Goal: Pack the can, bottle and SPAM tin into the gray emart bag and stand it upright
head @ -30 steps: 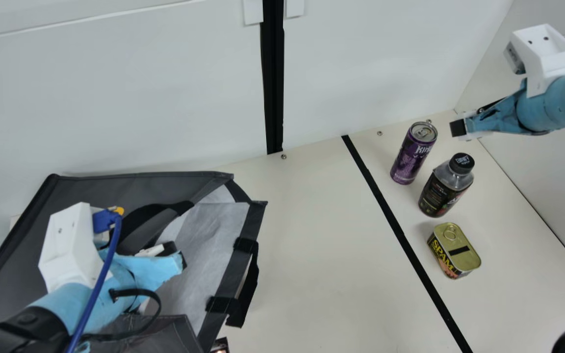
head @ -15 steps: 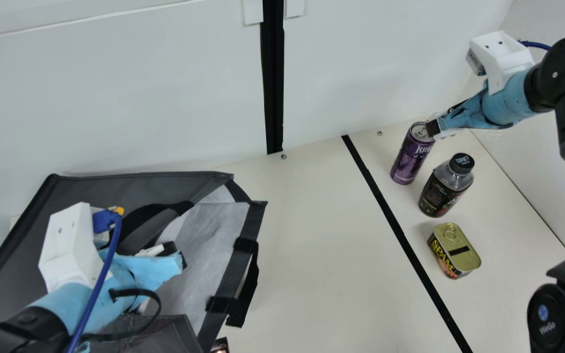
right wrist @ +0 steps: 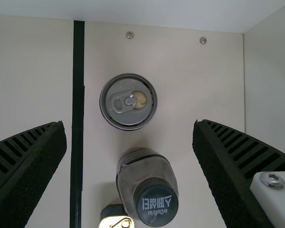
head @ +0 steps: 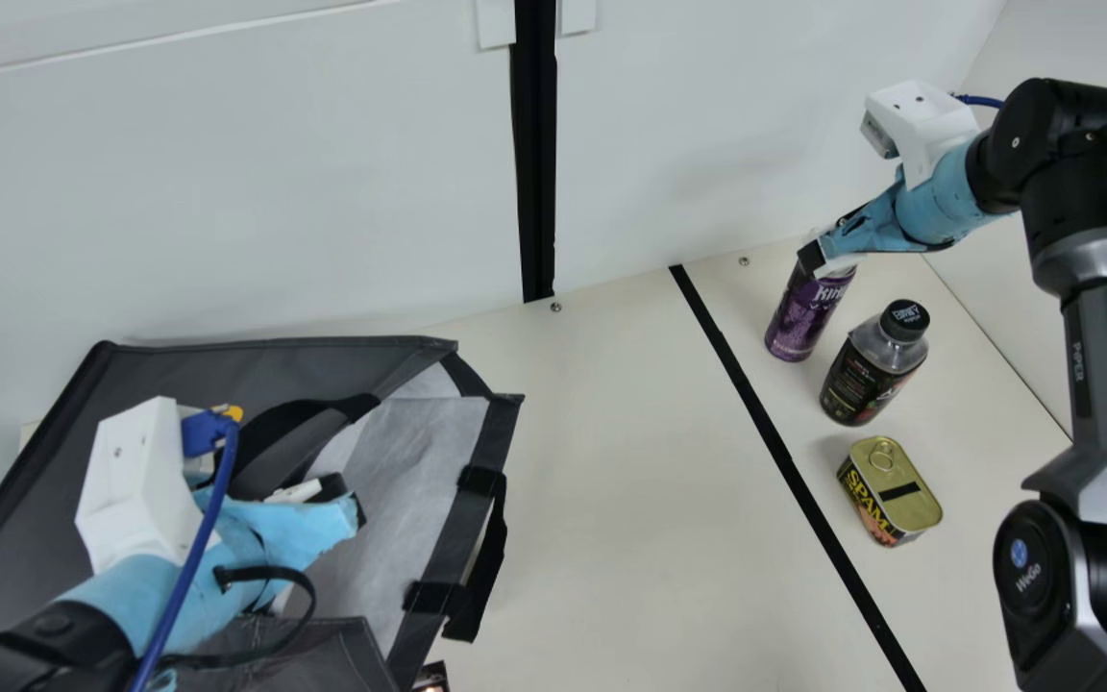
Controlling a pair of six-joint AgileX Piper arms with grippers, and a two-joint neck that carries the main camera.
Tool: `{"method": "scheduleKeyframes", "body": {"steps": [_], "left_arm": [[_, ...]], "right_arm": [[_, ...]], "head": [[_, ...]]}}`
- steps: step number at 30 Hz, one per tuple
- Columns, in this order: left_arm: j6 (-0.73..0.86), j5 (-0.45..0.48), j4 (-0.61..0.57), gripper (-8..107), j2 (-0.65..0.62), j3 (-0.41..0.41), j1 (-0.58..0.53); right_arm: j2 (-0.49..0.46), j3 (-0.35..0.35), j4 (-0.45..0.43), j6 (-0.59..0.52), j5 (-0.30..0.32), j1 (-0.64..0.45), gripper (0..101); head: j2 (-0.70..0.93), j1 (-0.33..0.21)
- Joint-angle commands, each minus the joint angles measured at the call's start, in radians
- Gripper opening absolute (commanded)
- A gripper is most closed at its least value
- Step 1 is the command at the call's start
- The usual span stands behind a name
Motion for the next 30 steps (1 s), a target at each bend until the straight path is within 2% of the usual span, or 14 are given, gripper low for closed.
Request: {"method": "scheduleKeyframes", "body": {"steps": [1,17,30], "left_arm": [[0.0,0.0,0.0,-8,0.0,0.0,0.0],[0.0,0.0,0.0,-8,0.0,0.0,0.0],[0.0,0.0,0.0,-8,0.0,0.0,0.0]], "right_arm": [[0.014,-0.007,0.003,-0.004,0.001,0.002,95],[0.131,-0.072,-0.002,-0.016,0.001,0.017,95],[0.186,-0.096,-0.015,-0.028,0.001,0.021,95]], "head": [[-0.002,-0.023],[-0.002,-0.023],[-0.002,-0.023]]}}
